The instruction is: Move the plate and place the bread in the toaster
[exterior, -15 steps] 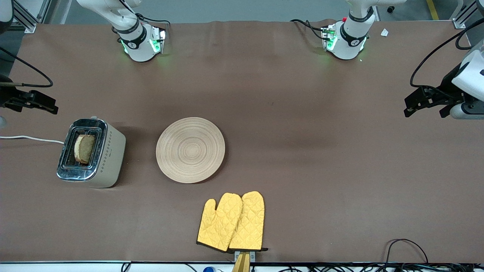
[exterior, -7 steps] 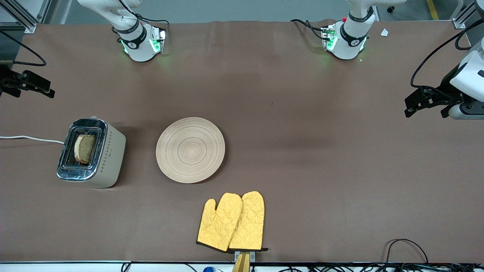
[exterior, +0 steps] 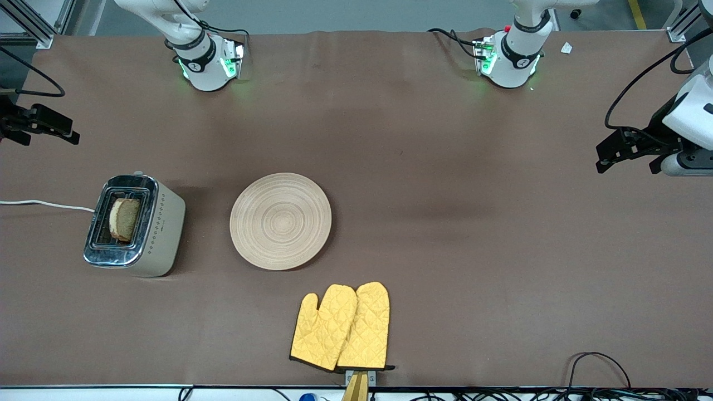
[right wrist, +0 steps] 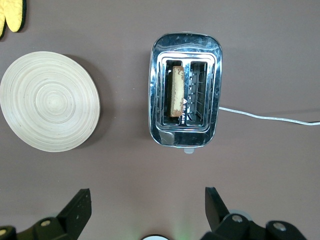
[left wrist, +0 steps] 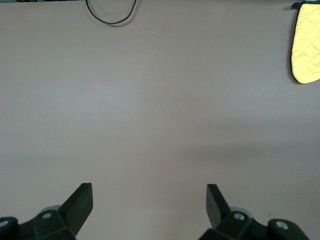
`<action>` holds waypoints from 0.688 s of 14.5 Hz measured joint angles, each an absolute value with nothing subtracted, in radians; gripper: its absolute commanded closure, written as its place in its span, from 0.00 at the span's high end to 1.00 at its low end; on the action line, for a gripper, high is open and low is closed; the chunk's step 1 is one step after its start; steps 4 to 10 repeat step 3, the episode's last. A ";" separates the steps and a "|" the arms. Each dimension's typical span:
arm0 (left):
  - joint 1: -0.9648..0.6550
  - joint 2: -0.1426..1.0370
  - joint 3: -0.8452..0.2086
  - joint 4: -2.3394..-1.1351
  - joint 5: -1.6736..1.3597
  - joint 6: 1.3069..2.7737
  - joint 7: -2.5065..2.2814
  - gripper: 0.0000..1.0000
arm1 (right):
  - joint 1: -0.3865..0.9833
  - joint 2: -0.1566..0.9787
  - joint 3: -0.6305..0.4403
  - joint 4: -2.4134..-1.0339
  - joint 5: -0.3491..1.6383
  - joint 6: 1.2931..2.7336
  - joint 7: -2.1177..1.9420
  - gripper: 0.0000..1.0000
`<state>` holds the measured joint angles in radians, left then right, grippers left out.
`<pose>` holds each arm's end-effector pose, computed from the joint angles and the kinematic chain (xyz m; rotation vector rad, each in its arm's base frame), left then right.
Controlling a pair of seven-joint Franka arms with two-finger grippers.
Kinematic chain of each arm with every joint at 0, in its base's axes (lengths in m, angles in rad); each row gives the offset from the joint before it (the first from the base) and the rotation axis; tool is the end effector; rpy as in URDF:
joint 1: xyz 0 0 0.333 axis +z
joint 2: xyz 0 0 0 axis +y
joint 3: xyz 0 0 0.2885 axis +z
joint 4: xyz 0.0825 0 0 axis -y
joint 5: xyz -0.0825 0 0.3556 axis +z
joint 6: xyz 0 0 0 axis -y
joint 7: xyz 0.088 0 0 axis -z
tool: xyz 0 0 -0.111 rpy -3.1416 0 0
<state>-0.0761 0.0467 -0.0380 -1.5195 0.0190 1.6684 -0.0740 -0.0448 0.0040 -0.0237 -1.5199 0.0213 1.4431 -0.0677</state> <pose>0.5467 -0.0602 0.6001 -3.1292 0.0639 -0.1620 0.5127 -0.0326 0.6025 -3.1126 -0.0016 0.1233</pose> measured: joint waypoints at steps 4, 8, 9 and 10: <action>-0.077 0.047 -0.038 -1.520 0.019 1.668 -0.074 1.00 | -0.045 0.004 -0.023 -1.520 0.021 1.443 -0.071 1.00; -0.077 0.047 -0.038 -1.520 0.019 1.668 -0.074 1.00 | -0.045 0.004 -0.023 -1.520 0.021 1.443 -0.071 1.00; -0.077 0.047 -0.038 -1.520 0.019 1.668 -0.074 1.00 | -0.045 0.004 -0.023 -1.520 0.021 1.443 -0.071 1.00; -0.077 0.047 -0.038 -1.520 0.019 1.668 -0.074 1.00 | -0.045 0.004 -0.023 -1.520 0.021 1.443 -0.071 1.00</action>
